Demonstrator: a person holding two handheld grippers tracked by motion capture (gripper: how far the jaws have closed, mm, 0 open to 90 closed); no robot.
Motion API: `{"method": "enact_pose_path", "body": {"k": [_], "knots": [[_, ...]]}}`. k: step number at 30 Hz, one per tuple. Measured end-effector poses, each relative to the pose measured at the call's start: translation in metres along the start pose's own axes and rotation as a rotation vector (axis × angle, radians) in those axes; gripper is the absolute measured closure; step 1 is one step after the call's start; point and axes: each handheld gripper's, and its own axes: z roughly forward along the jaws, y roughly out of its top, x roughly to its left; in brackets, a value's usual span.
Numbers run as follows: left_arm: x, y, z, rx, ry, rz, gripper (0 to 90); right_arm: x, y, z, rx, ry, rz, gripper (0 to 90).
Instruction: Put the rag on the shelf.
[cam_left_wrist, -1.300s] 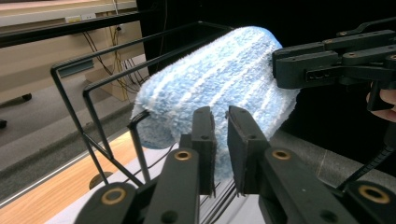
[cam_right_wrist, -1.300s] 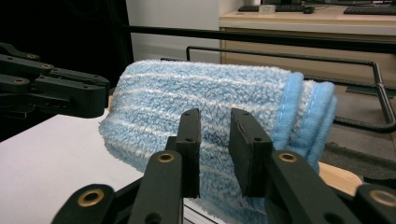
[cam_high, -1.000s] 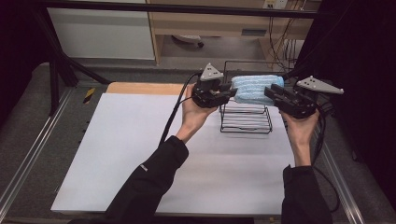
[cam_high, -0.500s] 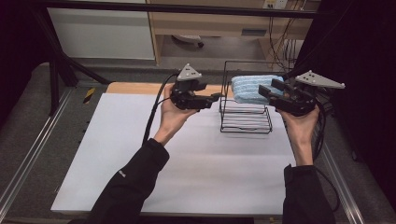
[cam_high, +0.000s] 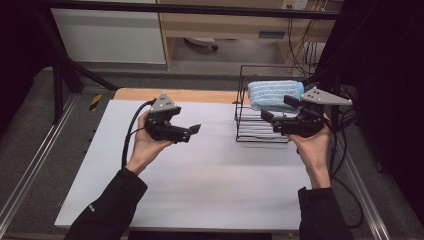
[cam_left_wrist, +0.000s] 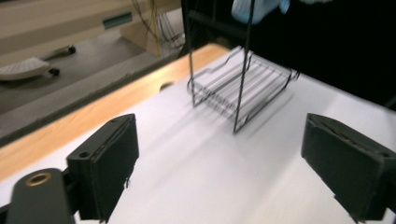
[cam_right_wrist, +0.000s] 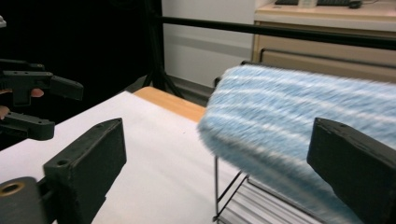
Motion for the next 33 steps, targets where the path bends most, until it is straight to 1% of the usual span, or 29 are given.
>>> {"method": "enact_pose_path", "body": {"k": [3, 6, 7, 10, 11, 14, 17, 20, 24, 27, 31, 33], "knots": [[0.005, -0.022, -0.011, 0.026, 0.022, -0.005, 9.2, 0.008, -0.008, 0.003, 0.017, 0.025, -0.007, 2.3], [0.009, -0.041, -0.019, 0.036, 0.029, -0.022, 8.0, 0.015, -0.02, 0.008, 0.032, 0.048, -0.006, 1.5], [0.01, -0.05, -0.023, 0.04, 0.036, -0.026, 7.4, 0.017, -0.023, 0.009, 0.036, 0.053, -0.004, 1.3], [0.012, -0.069, -0.032, 0.046, 0.042, -0.043, 7.3, 0.022, -0.041, 0.014, 0.056, 0.081, 0.012, 1.0], [0.014, -0.078, -0.035, 0.045, 0.048, -0.052, 7.3, 0.023, -0.046, 0.016, 0.059, 0.086, 0.016, 1.0], [0.02, -0.098, -0.042, 0.053, 0.061, -0.073, 7.4, 0.025, -0.066, 0.022, 0.094, 0.099, 0.025, 0.8], [0.024, -0.115, -0.048, 0.052, 0.066, -0.09, 7.9, 0.026, -0.085, 0.025, 0.118, 0.11, 0.027, 0.4], [0.026, -0.132, -0.053, 0.055, 0.084, -0.093, 8.3, 0.027, -0.103, 0.027, 0.144, 0.124, 0.025, 0.4], [0.031, -0.153, -0.06, 0.062, 0.085, -0.117, 8.5, 0.024, -0.127, 0.027, 0.172, 0.134, 0.037, 0.4], [0.033, -0.166, -0.063, 0.072, 0.084, -0.126, 8.4, 0.023, -0.145, 0.025, 0.198, 0.145, 0.041, 0.4], [0.033, -0.179, -0.063, 0.098, 0.079, -0.123, 8.4, 0.02, -0.17, 0.021, 0.233, 0.167, 0.047, 0.3], [0.033, -0.187, -0.062, 0.11, 0.076, -0.123, 8.4, 0.018, -0.181, 0.019, 0.253, 0.164, 0.048, 0.3]]}}
